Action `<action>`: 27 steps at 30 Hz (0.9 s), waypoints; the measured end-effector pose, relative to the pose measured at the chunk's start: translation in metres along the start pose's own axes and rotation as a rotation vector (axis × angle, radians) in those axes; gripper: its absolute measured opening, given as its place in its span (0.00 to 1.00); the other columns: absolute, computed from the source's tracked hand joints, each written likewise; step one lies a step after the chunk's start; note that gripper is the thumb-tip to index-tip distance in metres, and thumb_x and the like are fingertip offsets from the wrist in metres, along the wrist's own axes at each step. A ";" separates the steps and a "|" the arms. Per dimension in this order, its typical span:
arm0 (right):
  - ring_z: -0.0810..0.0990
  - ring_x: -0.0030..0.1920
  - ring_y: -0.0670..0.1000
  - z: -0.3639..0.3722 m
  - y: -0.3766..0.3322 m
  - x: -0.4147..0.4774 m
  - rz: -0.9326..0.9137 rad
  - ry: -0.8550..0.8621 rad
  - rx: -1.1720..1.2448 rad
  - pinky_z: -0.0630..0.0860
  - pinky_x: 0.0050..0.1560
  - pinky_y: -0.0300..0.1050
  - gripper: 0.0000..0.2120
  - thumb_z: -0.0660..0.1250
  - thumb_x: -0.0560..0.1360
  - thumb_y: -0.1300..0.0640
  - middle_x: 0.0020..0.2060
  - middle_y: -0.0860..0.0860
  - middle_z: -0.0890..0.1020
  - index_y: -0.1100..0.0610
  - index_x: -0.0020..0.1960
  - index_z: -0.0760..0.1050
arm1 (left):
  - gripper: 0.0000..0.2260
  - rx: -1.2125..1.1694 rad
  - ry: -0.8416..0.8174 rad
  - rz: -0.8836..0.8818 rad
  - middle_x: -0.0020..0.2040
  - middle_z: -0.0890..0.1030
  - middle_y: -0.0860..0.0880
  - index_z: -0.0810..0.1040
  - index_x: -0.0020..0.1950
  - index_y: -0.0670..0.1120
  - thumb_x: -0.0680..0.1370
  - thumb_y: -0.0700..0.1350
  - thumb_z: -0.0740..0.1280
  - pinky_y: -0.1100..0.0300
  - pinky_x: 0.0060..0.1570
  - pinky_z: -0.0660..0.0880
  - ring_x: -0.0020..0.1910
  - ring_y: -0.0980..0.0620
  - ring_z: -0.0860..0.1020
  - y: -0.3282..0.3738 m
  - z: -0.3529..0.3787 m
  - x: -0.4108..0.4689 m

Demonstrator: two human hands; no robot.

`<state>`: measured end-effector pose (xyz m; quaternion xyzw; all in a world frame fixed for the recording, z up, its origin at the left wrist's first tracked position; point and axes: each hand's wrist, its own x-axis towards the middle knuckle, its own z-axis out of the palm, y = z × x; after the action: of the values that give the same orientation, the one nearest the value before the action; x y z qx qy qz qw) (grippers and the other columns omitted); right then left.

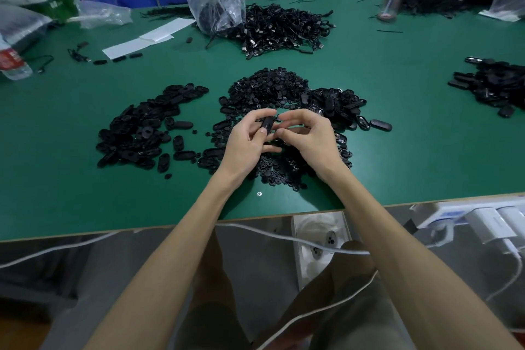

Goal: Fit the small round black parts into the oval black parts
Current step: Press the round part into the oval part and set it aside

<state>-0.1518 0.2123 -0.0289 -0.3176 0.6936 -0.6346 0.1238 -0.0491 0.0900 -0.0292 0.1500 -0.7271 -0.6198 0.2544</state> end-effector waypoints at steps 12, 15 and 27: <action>0.87 0.47 0.49 -0.001 0.000 -0.001 -0.034 -0.031 0.097 0.80 0.47 0.40 0.09 0.75 0.74 0.68 0.47 0.52 0.88 0.62 0.53 0.84 | 0.18 -0.156 0.066 -0.033 0.54 0.86 0.39 0.70 0.65 0.39 0.79 0.30 0.71 0.54 0.51 0.83 0.51 0.44 0.87 -0.001 -0.004 0.000; 0.87 0.49 0.51 -0.002 0.000 0.000 -0.051 -0.029 0.107 0.82 0.52 0.43 0.09 0.75 0.74 0.69 0.48 0.54 0.88 0.64 0.54 0.83 | 0.18 -0.158 0.079 -0.033 0.52 0.87 0.39 0.71 0.63 0.40 0.77 0.30 0.73 0.55 0.51 0.83 0.50 0.44 0.87 -0.001 -0.004 0.000; 0.86 0.47 0.48 -0.001 0.004 0.002 -0.039 -0.038 0.076 0.80 0.47 0.39 0.10 0.76 0.74 0.66 0.46 0.53 0.88 0.62 0.55 0.83 | 0.14 -0.112 0.071 0.027 0.55 0.84 0.37 0.78 0.66 0.43 0.83 0.30 0.63 0.48 0.57 0.83 0.57 0.43 0.85 -0.007 -0.003 0.003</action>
<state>-0.1556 0.2119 -0.0321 -0.3380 0.6602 -0.6566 0.1365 -0.0504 0.0852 -0.0349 0.1477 -0.6837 -0.6503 0.2964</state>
